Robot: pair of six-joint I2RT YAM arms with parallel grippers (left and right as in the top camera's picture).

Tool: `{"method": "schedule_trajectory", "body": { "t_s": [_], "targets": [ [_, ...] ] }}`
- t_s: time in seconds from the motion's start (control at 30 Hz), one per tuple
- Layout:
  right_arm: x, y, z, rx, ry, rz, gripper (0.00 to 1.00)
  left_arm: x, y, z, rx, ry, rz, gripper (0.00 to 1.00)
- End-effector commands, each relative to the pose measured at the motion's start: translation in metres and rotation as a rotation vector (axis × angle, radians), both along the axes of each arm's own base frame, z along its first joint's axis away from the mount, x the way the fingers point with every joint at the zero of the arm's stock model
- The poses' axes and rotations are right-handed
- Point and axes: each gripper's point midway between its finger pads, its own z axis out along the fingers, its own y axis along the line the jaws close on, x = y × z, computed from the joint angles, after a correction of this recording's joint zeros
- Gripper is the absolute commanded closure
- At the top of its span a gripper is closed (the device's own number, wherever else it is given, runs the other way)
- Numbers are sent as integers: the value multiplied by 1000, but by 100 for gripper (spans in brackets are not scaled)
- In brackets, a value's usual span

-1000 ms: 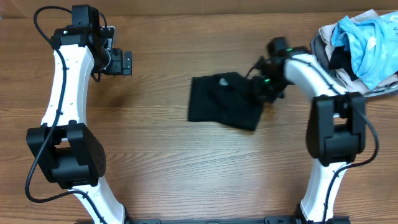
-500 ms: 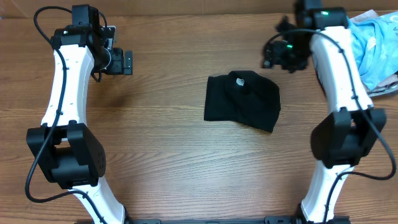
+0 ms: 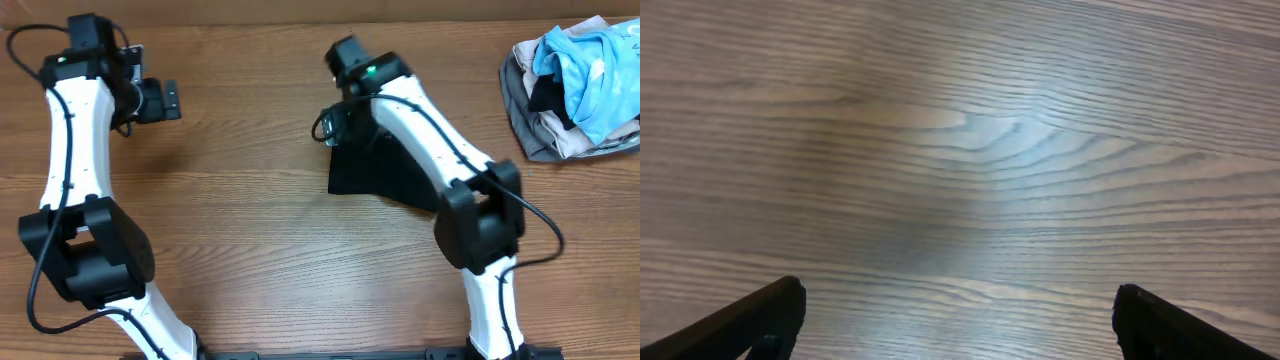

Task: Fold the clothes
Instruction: 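Grasp the folded black bundle with the right gripper and lift it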

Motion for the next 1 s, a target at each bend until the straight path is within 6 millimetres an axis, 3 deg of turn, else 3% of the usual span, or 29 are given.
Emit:
{"method": "schedule_trajectory", "body": {
  "t_s": [0.0, 0.13, 0.33, 0.47, 0.7, 0.8, 0.87, 0.9, 0.97],
  "targets": [
    [13, -23, -26, -93, -15, -103, 5, 1, -4, 7, -29, -18, 5, 0],
    [5, -10, -45, -29, 59, -81, 5, 1, -4, 7, -29, -19, 4, 0],
    [-9, 20, -59, -12, 84, -24, 4, 2, -4, 7, -29, -21, 3, 0],
    [-14, 21, -72, -20, 111, -69, 5, 1, -5, 7, -29, -17, 3, 0],
    [-33, 25, -99, -28, 211, -63, 19, 2, -5, 7, -29, -19, 1, 0],
    [-35, 13, -107, -97, 210, -115, 32, 2, -7, 7, -30, -17, -3, 0],
    [-34, 2, -108, -152, 194, -165, 49, 2, -7, 7, -30, -17, -2, 0],
    [-32, -8, -107, -187, 178, -197, 67, 2, -7, 7, -30, -17, -2, 0],
    [-29, -17, -105, -219, 165, -212, 90, 2, -7, 7, -30, -17, -2, 0]
  ]
}}
